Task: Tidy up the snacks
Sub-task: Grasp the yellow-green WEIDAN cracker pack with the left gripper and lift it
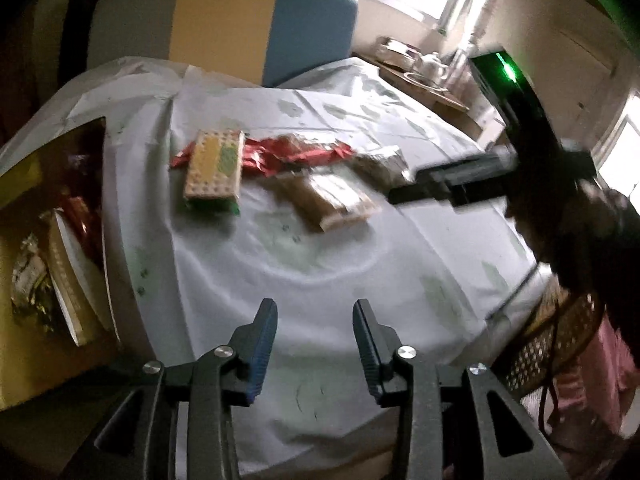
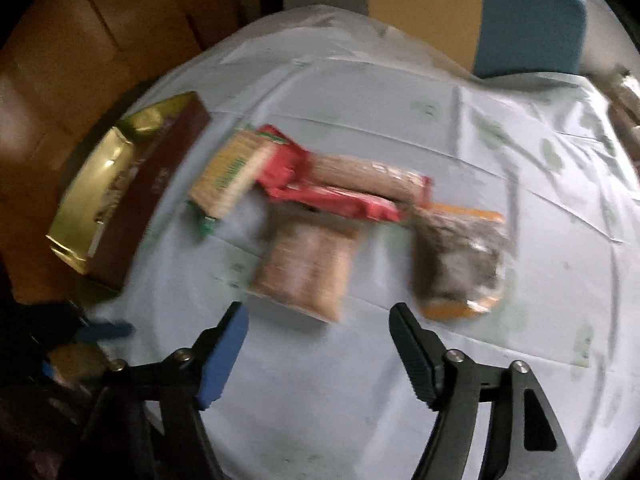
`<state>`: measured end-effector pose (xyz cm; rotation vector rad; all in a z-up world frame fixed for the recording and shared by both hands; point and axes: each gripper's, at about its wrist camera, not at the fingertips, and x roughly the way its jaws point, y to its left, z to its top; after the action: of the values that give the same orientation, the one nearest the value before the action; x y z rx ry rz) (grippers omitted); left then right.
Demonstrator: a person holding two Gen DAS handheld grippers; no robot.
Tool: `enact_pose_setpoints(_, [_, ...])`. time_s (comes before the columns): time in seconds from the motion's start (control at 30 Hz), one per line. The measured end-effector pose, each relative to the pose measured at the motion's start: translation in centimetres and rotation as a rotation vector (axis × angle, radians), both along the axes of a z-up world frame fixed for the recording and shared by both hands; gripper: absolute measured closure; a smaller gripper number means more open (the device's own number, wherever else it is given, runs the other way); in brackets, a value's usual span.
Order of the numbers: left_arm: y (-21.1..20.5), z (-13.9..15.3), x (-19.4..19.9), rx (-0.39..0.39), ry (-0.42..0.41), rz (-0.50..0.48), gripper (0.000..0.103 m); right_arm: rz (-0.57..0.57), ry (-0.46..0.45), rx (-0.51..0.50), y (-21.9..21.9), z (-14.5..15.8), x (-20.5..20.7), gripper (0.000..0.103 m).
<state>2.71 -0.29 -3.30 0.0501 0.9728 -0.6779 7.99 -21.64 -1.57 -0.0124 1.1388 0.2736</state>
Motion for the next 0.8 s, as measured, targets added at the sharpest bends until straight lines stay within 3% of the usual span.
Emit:
enact_pose_setpoints(0.17, [-0.3, 1.1, 2.5, 0.045, 0.007, 0.074, 0.058, -0.019, 0.018, -0.060, -2.5, -1.3, -0.4, 0.020])
enact_pose_setpoints(0.3, [-1.0, 2.3, 4.3, 0.079, -0.010, 0.102, 0.034, -0.079, 0.062, -0.027, -4.5, -2.8, -0.2, 0.020])
enact_pose_setpoints(0.57, [-2.7, 1.7, 9.7, 0.206, -0.008, 0.156, 0.029, -0.078, 0.088, -0.025, -4.3, -2.7, 0.3, 0.018])
enact_pose_setpoints(0.67, [-3.5, 1.1, 11.2, 0.251, -0.015, 0.158, 0.020, -0.063, 0.081, -0.034, -3.7, -2.5, 0.3, 0.016])
enact_pose_setpoints(0.8, [-4.5, 0.0, 13.1, 0.302, -0.014, 0.159, 0.020, -0.070, 0.081, -0.044, -3.8, -2.3, 0.4, 0.016])
